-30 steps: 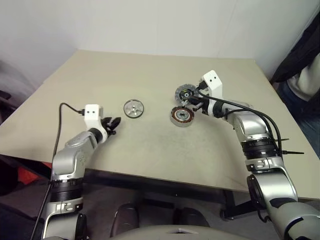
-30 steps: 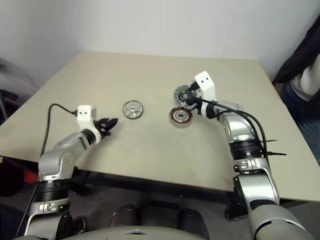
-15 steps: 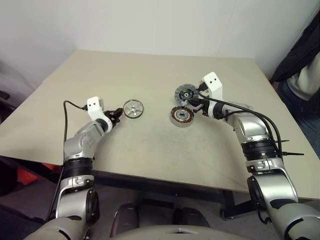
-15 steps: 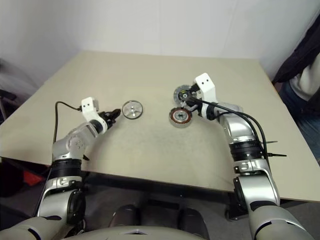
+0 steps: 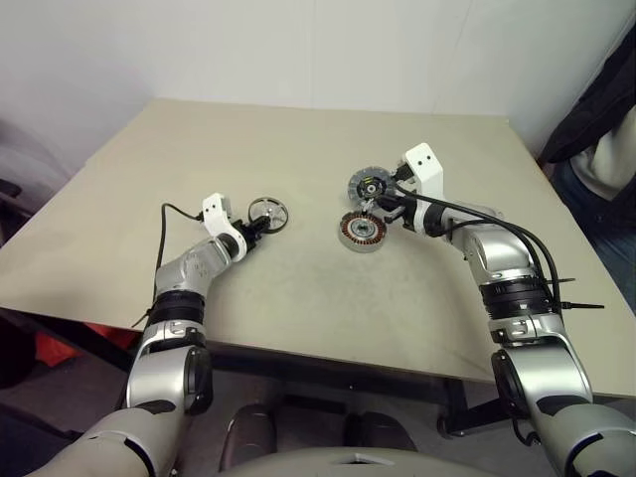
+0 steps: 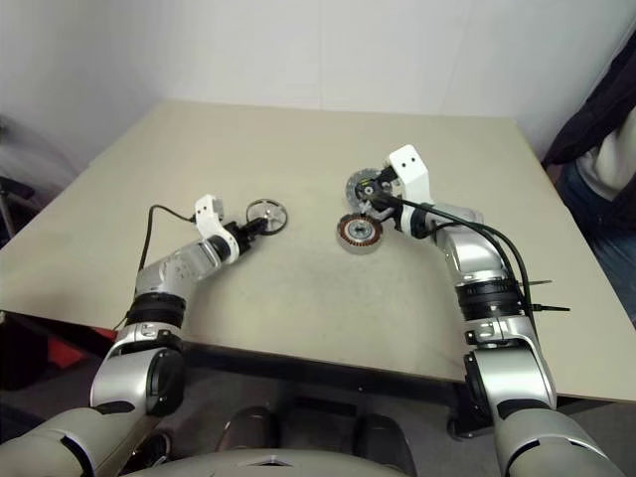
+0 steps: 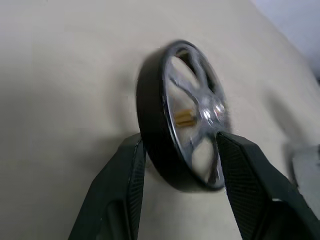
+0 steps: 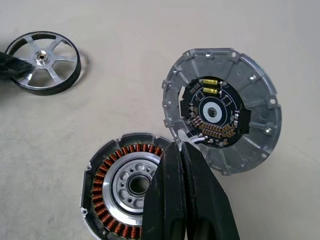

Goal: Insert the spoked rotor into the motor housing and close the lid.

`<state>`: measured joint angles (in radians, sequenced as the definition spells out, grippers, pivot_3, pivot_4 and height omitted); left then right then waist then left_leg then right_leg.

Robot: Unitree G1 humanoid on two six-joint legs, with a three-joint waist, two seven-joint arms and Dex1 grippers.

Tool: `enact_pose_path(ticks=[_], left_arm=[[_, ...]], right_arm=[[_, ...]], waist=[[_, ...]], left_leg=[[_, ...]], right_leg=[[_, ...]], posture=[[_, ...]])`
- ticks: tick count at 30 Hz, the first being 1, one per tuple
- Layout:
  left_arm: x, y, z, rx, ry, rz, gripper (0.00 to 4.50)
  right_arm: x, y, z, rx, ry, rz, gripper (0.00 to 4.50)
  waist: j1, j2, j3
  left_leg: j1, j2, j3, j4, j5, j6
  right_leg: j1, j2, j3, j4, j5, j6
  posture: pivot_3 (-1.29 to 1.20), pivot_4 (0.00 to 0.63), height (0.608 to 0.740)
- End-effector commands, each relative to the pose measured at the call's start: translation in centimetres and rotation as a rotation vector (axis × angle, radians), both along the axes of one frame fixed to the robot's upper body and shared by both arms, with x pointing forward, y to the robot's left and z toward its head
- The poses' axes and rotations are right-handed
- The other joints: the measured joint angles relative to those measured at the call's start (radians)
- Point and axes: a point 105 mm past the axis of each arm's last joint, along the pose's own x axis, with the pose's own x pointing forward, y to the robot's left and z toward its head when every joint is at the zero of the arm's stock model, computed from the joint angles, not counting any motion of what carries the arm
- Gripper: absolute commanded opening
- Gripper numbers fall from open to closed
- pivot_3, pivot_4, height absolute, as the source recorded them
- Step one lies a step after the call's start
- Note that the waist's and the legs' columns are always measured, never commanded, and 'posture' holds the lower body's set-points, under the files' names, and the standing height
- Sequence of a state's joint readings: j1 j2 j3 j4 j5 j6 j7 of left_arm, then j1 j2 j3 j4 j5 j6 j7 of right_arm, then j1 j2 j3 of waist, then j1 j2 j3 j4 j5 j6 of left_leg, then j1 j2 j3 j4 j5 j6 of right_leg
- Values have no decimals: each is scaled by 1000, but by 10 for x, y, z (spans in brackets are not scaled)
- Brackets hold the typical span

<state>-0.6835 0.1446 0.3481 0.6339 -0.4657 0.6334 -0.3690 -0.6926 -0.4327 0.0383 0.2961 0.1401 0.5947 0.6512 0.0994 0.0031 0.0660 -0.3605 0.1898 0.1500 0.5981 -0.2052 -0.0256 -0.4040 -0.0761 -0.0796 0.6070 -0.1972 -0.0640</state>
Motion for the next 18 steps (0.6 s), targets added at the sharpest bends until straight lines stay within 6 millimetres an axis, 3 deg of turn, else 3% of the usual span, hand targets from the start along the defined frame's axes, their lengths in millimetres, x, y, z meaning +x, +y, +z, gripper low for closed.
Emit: enact_pose_path(ticks=[1,18], left_arm=[[1,-6,15,-36,-57,-28,2375],[5,-1,16,-102,-65,47,2375]], right_arm=[[1,0,24,18,-79,3,37],[5,-7,27,10,-86,-20,37]], waist=[[0,0,0],[0,0,0]], left_leg=[[0,0,0,0,0,0],[0,0,0,0,0,1]], right_leg=[[0,0,0,0,0,0],[0,0,0,0,0,0]], posture=[[0,0,740],[0,0,740]])
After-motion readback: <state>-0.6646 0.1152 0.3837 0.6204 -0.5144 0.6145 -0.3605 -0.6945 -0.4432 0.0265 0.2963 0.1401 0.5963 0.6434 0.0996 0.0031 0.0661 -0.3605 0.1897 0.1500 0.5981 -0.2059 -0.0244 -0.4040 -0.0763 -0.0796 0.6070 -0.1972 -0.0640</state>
